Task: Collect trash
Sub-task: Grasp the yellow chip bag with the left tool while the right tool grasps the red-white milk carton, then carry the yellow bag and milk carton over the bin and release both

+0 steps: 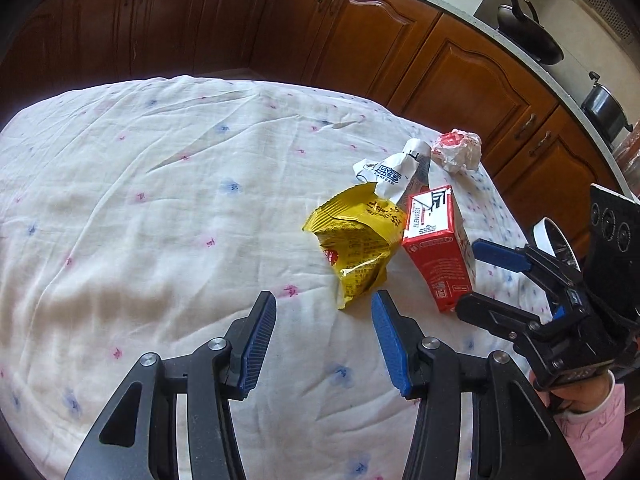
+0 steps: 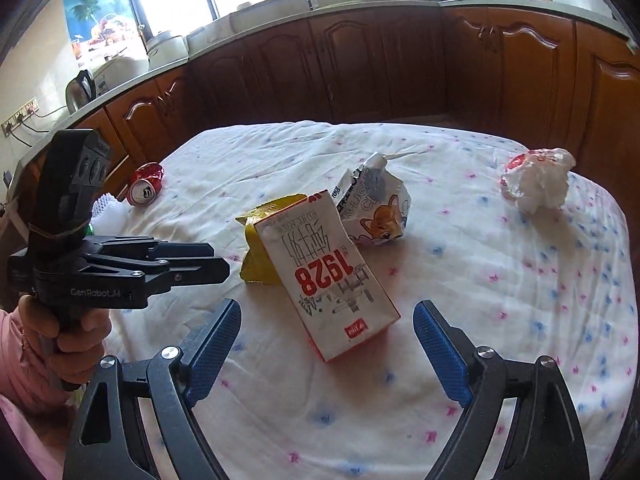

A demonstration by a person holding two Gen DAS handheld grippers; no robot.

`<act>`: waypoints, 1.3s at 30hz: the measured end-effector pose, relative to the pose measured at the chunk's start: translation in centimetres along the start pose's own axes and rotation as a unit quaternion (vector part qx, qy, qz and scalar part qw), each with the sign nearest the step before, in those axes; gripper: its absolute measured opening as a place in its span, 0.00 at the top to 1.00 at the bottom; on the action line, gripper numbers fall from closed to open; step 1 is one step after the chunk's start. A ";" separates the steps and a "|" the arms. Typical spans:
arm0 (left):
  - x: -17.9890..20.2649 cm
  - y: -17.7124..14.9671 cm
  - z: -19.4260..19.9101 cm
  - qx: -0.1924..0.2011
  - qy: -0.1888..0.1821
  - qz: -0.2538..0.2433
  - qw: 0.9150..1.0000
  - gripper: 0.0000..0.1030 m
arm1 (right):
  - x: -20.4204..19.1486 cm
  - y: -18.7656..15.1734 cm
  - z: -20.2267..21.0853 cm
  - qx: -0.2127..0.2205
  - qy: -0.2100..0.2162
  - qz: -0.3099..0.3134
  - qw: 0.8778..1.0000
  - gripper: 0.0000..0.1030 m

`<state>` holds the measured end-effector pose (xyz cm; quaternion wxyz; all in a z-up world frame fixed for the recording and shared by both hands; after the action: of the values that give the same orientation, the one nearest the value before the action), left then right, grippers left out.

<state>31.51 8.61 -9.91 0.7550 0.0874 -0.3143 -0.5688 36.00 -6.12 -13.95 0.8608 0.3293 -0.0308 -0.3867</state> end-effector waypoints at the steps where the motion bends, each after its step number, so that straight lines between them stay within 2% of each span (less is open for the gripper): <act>1: 0.1 0.1 -0.1 -0.001 -0.001 -0.002 1.000 0.52 | 0.2 0.2 -0.3 0.000 0.004 -0.004 1.000 0.13; 6: 0.9 0.8 -0.7 0.000 -0.003 -0.015 1.000 0.52 | 1.2 0.6 -0.6 0.009 0.026 -0.036 0.999 0.17; 7: 1.1 0.9 -0.9 0.001 -0.002 -0.018 1.000 0.52 | 1.2 0.5 -0.4 0.012 0.032 -0.042 0.999 0.31; 8: 1.3 1.1 -1.0 0.002 -0.001 -0.020 1.000 0.52 | 1.3 0.5 -0.1 0.015 0.032 -0.047 0.998 0.39; 10: 1.8 1.2 -1.3 0.002 -0.005 -0.024 1.000 0.52 | 1.3 0.3 0.8 0.026 0.026 -0.057 0.998 0.46; 14: 2.6 1.7 -2.1 0.009 0.002 -0.030 1.000 0.52 | 1.8 -0.8 3.3 0.042 0.002 -0.092 0.995 0.51; 19: 2.8 2.1 -3.9 0.003 0.021 -0.022 1.000 0.54 | 3.3 -3.2 7.2 0.065 -0.032 -0.174 0.982 0.54; 21: 2.7 2.2 -4.6 0.000 0.027 -0.021 0.999 0.68 | 4.1 -4.4 8.4 0.072 -0.039 -0.204 0.976 0.54; 25: 3.0 1.9 -4.5 0.009 0.025 -0.027 0.999 0.76 | 5.0 -7.1 10.1 0.085 -0.055 -0.255 0.962 0.54; 31: 7.1 -0.4 -1.9 0.013 -0.019 -0.077 0.997 0.77 | 5.9 -11.0 12.2 0.112 -0.085 -0.313 0.939 0.55; 39: 14.7 -3.7 -1.7 -0.014 -0.082 -0.156 0.984 0.78 | 6.3 -13.0 15.6 0.134 -0.130 -0.327 0.926 0.55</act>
<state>31.77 -6.48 -7.59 0.6301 0.0779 -0.3495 -0.6890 27.21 -25.20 -10.69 0.6228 0.3802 -0.0850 -0.6784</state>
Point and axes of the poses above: each gripper's, at about its wrist camera, not at the fingertips, and z roughly against the way its jaws point, x to its right, y to its top, the point moved 5 cm from there along -z, roughly the way its jaws point, and after that the axes turned 3 degrees about z, right-handed, at the moved point
